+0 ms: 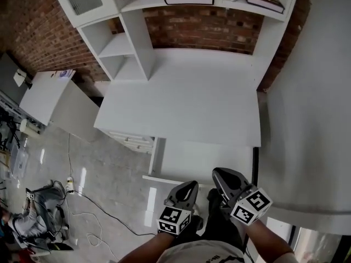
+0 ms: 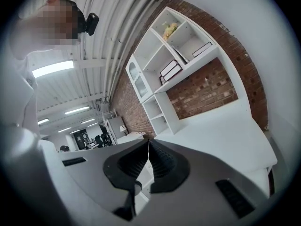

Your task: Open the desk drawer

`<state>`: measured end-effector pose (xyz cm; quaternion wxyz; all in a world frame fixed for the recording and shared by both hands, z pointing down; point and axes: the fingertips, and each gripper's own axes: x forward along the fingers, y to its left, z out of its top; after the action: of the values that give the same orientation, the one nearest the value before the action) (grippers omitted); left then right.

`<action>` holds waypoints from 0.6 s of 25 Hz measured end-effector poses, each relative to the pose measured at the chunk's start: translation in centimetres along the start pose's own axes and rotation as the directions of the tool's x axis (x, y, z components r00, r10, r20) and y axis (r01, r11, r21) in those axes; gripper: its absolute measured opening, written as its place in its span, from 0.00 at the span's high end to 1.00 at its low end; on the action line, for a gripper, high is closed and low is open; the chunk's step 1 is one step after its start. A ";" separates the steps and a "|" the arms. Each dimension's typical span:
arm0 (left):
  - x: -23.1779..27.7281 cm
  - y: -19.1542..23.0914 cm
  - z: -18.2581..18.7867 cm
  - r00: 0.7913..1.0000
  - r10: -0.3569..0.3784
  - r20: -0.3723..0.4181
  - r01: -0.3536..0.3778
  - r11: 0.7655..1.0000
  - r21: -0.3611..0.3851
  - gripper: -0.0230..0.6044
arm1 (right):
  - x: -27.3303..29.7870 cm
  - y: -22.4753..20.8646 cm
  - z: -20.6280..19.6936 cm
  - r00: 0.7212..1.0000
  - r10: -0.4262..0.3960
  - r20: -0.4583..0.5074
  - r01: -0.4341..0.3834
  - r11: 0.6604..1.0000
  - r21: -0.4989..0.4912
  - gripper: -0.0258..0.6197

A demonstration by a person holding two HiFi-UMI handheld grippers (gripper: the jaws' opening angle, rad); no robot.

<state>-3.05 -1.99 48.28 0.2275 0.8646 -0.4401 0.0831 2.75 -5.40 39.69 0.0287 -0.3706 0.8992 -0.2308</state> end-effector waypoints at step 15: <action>-4.4 -3.6 19.0 0.963 -0.088 0.256 0.079 0.996 0.044 0.93 | 0.8 3.9 8.6 1.000 -0.001 0.029 0.004 0.994 -0.108 0.93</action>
<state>-3.89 -5.81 28.84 0.1571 0.8896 -0.4277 -0.0324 1.54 -6.91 30.43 0.0214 -0.3762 0.9094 -0.1762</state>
